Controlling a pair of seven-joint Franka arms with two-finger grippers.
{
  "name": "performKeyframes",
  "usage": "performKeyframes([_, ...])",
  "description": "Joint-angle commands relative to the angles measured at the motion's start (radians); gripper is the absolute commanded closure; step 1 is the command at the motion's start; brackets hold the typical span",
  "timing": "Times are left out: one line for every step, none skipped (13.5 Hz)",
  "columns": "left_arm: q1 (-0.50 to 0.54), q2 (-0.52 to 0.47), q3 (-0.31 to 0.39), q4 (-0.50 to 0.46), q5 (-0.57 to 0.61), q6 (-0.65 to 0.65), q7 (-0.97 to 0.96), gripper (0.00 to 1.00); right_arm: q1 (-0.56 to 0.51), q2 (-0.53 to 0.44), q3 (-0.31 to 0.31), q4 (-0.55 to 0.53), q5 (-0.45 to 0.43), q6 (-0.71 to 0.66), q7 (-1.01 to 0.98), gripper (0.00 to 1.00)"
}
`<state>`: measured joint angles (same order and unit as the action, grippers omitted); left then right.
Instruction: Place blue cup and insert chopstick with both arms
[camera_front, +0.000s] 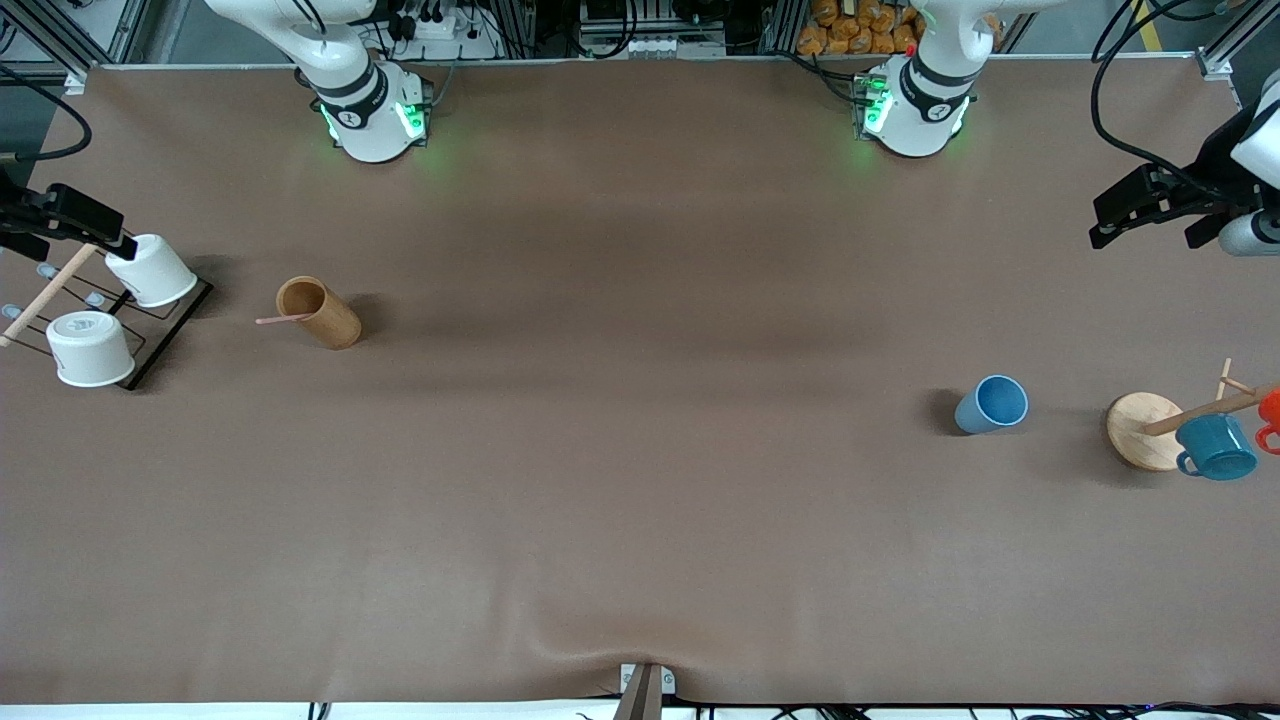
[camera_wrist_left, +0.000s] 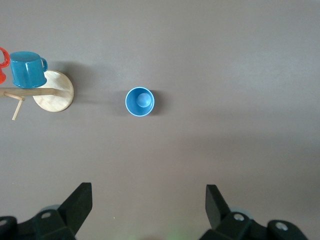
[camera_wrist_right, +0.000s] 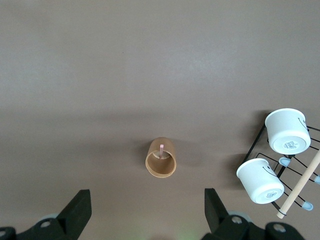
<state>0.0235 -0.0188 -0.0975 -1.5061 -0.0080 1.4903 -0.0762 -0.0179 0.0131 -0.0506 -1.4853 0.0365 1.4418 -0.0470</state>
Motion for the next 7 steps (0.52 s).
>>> performKeyframes([-0.004, -0.018, 0.004, -0.008, 0.01, -0.012, -0.011, 0.0, 0.0, -0.025, 0.005, -0.018, 0.008, -0.001, 0.018, 0.0])
performKeyframes([-0.004, -0.017, 0.004, -0.006, 0.01, -0.012, -0.004, 0.0, 0.0, -0.025, 0.003, -0.018, 0.008, -0.001, 0.018, 0.0])
performKeyframes([-0.002, -0.012, 0.004, -0.005, 0.01, -0.012, -0.001, 0.0, -0.002, -0.022, 0.005, -0.021, 0.008, -0.003, 0.018, 0.0])
performKeyframes([-0.002, -0.009, 0.004, -0.005, 0.008, -0.01, 0.0, 0.0, -0.004, -0.016, 0.005, -0.021, 0.008, -0.001, 0.018, 0.0])
performKeyframes([-0.001, -0.006, 0.004, -0.003, 0.01, -0.01, -0.002, 0.0, -0.004, -0.01, 0.003, -0.024, 0.008, 0.003, 0.018, 0.0])
performKeyframes([-0.001, 0.005, 0.005, 0.007, 0.013, -0.01, -0.005, 0.0, -0.004, -0.001, 0.003, -0.045, 0.003, 0.011, 0.018, 0.0])
performKeyframes([-0.002, 0.006, 0.004, 0.01, 0.026, -0.01, -0.01, 0.0, -0.005, 0.013, 0.003, -0.065, 0.002, 0.025, 0.018, 0.0])
